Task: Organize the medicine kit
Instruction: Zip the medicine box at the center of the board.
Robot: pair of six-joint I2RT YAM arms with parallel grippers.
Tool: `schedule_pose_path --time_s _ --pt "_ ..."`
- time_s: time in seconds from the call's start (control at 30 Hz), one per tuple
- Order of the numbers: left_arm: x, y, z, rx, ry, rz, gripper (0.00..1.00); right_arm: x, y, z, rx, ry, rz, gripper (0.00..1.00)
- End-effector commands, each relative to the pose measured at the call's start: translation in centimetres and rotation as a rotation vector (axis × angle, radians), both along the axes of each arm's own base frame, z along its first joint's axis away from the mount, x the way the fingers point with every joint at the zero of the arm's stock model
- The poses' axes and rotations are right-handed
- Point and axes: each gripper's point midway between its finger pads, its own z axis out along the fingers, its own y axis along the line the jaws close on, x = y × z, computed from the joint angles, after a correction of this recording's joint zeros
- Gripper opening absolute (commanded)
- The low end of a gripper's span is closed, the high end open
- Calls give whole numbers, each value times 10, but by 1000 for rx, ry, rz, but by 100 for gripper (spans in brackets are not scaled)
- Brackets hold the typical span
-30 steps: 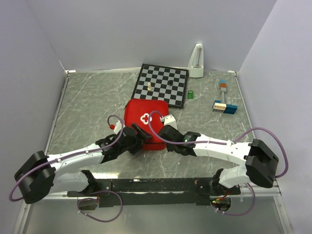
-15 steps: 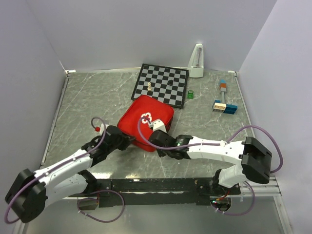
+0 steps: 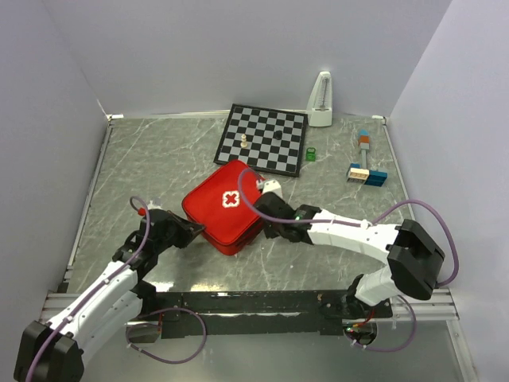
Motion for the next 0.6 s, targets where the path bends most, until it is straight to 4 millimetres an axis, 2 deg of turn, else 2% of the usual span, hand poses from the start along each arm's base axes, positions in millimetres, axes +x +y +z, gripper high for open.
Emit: schedule_pose_path --time_s 0.0,0.07,0.2,0.33,0.37,0.4,0.43,0.5,0.57 --pt "-15 52 -52 239 119 68 1 28 -55 5 -119 -44 -150 0" --pt "-15 56 -51 249 119 70 1 40 -66 4 -130 -33 -208 0" --pt "-15 57 -51 250 121 71 1 54 -74 3 -116 -15 -266 0" --pt "-14 57 -48 259 119 62 1 47 -65 9 -73 -14 -194 0" --pt "-13 56 -45 260 114 54 1 42 -62 14 -55 -20 -172 14" --pt "-11 55 -42 262 102 44 14 36 -61 20 -38 -29 -153 31" --pt "-10 51 -40 248 93 31 34 31 -61 25 -22 -37 -145 49" --pt "-9 49 -32 233 75 27 62 23 -65 36 2 -38 -142 66" --pt "-6 47 -20 218 42 27 77 20 -69 50 16 -46 -155 75"
